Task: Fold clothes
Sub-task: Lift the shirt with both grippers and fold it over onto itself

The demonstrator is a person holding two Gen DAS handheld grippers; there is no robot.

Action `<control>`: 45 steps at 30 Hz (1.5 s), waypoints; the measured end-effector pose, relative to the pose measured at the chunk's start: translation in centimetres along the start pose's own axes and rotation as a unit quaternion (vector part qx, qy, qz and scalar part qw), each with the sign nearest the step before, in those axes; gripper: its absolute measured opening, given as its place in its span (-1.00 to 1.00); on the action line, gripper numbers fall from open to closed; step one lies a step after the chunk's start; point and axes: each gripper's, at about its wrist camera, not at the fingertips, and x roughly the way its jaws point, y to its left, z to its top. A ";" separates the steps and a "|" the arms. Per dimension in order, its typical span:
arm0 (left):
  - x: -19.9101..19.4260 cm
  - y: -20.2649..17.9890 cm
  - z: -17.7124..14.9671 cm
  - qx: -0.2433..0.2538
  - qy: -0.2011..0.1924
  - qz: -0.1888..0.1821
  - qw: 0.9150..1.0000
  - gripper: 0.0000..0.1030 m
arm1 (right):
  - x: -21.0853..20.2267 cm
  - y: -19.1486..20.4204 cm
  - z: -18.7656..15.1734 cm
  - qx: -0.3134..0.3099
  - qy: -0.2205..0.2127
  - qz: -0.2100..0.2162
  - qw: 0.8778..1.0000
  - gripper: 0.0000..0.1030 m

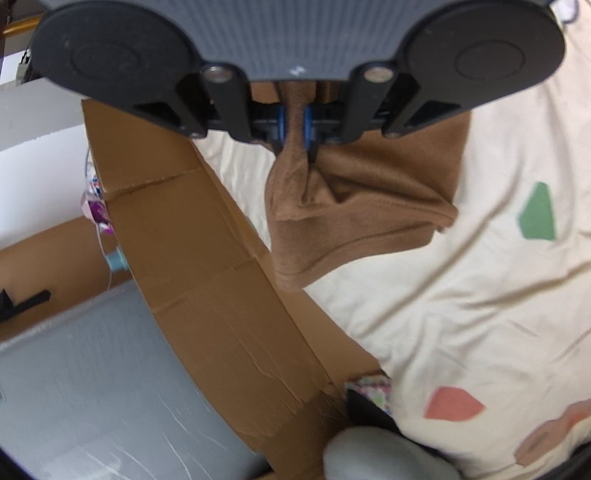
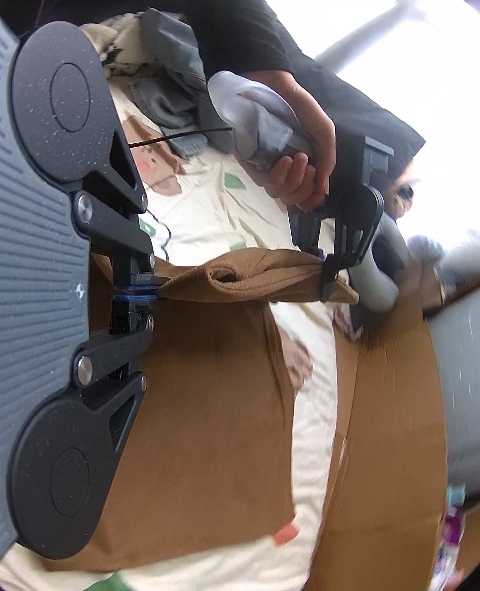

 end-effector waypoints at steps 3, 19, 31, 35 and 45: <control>1.4 -2.1 -1.2 0.018 0.011 -0.002 1.000 -0.81 | -0.9 -1.5 -0.5 0.025 -0.004 -0.012 1.000 -0.99; 8.2 -8.8 -6.9 0.069 0.049 0.006 0.996 -0.81 | -3.8 -7.0 -3.0 0.091 -0.003 -0.048 0.995 -0.99; 13.9 -11.8 -10.4 0.124 0.058 0.023 0.990 -0.81 | -4.2 -11.1 -5.5 0.128 0.003 -0.079 0.989 -1.00; 15.7 -12.0 -11.6 0.129 0.064 0.036 0.989 -0.81 | -3.8 -12.3 -6.5 0.144 0.002 -0.083 0.986 -1.00; 17.4 -11.3 -12.7 0.113 0.061 0.048 0.991 -0.81 | -3.7 -15.7 -7.3 0.215 -0.011 -0.087 0.973 -0.53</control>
